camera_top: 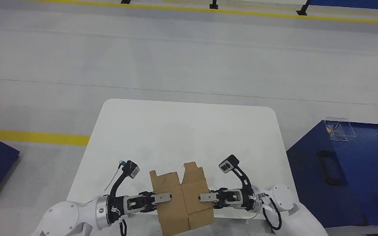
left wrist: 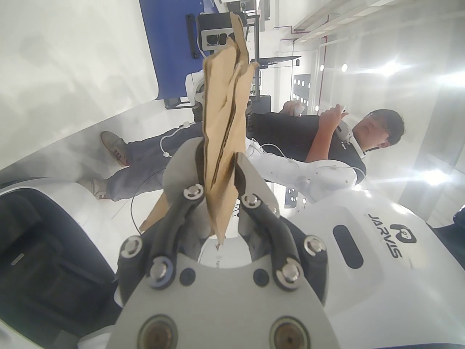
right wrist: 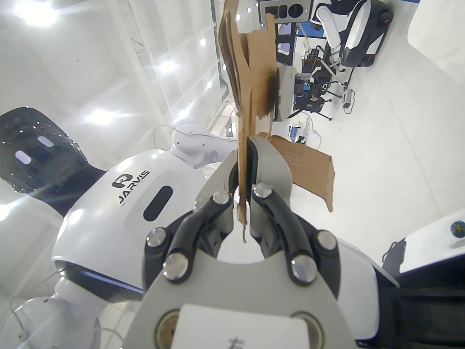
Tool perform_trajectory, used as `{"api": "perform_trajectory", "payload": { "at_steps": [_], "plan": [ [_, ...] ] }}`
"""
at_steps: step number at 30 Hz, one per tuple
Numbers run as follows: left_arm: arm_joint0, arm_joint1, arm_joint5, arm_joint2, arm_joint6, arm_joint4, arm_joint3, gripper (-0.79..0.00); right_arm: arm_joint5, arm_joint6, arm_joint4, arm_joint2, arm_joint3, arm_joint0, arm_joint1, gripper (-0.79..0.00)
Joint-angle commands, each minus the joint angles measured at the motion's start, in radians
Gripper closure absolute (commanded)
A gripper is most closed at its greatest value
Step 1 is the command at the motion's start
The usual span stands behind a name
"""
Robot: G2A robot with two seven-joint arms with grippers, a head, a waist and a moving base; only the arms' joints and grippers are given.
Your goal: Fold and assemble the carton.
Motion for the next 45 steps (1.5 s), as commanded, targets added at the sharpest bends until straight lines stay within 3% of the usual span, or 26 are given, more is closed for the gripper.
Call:
{"api": "perform_trajectory", "payload": {
  "at_steps": [1,15,16,20,23,26,30,34,43,45],
  "plan": [
    [0.002,0.002,0.0,0.004,-0.018,-0.006,0.0,0.0,0.0,0.0,0.0,0.0,0.0,0.0,0.0,-0.785],
    [0.002,0.002,0.0,0.004,-0.018,-0.006,0.0,0.0,0.0,0.0,0.0,0.0,0.0,0.0,0.0,-0.785],
    [-0.002,-0.004,-0.017,0.003,0.044,-0.07,0.003,0.0,0.001,-0.021,-0.001,0.007,-0.002,0.0,0.0,-0.785],
    [-0.017,-0.025,-0.206,0.056,0.226,-0.177,0.075,0.0,-0.165,-0.132,-0.062,0.108,-0.045,-0.013,0.005,-0.785],
    [-0.049,-0.05,-0.438,0.134,0.347,-0.317,0.151,0.0,-0.308,-0.156,-0.064,0.193,-0.074,-0.044,0.01,-0.785],
    [-0.101,-0.075,-0.621,0.226,0.377,-0.423,0.262,0.0,-0.42,-0.135,-0.091,0.254,-0.095,-0.086,0.016,-0.785],
    [-0.167,-0.103,-0.771,0.327,0.341,-0.547,0.374,0.0,-0.438,-0.118,-0.114,0.288,-0.122,-0.114,0.022,-0.785],
    [-0.211,-0.122,-0.705,0.412,0.262,-0.699,0.424,0.0,-0.465,-0.145,-0.16,0.291,-0.16,-0.127,0.024,-0.785],
    [-0.246,-0.144,-0.588,0.482,0.103,-0.84,0.463,0.0,-0.554,-0.274,-0.352,0.23,-0.13,-0.093,0.008,-0.785],
    [-0.246,-0.146,-0.587,0.485,0.088,-0.832,0.469,0.0,-0.552,-0.284,-0.372,0.197,-0.123,-0.078,0.003,-0.693]
  ]
}}
